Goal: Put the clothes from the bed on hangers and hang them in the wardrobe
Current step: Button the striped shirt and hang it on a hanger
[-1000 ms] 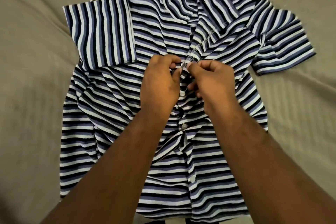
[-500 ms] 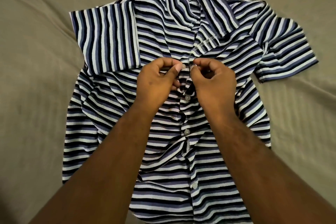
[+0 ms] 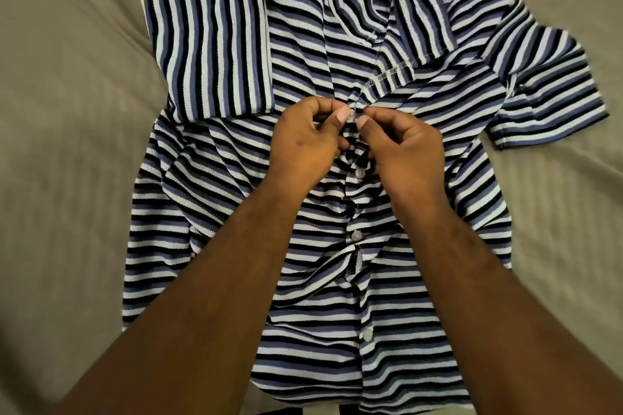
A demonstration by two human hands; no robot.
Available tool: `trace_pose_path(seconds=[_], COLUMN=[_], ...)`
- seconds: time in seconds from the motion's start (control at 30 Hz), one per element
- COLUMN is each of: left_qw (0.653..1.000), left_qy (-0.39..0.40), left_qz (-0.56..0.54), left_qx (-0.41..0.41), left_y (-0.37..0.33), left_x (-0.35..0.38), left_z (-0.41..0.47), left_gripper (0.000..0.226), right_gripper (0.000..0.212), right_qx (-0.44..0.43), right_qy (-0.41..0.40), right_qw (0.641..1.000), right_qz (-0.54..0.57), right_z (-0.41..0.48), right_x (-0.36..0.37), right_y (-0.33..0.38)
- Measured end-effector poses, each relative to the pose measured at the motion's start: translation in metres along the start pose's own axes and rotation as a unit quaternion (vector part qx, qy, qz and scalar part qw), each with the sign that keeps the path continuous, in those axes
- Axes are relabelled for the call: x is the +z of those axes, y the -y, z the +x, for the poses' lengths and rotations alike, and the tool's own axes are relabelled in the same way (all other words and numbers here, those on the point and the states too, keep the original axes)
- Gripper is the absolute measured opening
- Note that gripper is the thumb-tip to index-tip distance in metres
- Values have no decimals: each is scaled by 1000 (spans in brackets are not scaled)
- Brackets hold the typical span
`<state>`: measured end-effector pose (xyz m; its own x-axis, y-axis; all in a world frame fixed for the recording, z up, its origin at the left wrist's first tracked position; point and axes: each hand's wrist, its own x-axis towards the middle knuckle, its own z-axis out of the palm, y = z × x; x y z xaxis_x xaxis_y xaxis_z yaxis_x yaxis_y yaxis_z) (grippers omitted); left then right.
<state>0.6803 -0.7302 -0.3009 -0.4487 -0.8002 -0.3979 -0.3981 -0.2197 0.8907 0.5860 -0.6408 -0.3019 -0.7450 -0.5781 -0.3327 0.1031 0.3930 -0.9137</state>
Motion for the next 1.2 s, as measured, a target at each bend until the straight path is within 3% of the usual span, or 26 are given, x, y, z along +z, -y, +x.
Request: trace_pose_path(seconds=[0.27, 0.6, 0.87, 1.2], left_qw=[999, 999, 1000, 1000], left_qy=[29, 39, 12, -2], left_qz=[-12, -3, 2, -7], left_qx=[-6, -5, 2, 26], left_y=[1, 5, 5, 10], left_x=[-4, -5, -1, -3], left_z=[2, 5, 4, 0], left_gripper=[12, 16, 12, 21], right_gripper=[5, 13, 7, 9], right_qx=[36, 37, 31, -46], right_qy=[66, 72, 81, -7], right_qw=[997, 996, 996, 997], right_qz=[29, 42, 35, -53], right_z=[9, 13, 12, 3], right_x=[-8, -6, -8, 7], right_y=[2, -2, -5, -11])
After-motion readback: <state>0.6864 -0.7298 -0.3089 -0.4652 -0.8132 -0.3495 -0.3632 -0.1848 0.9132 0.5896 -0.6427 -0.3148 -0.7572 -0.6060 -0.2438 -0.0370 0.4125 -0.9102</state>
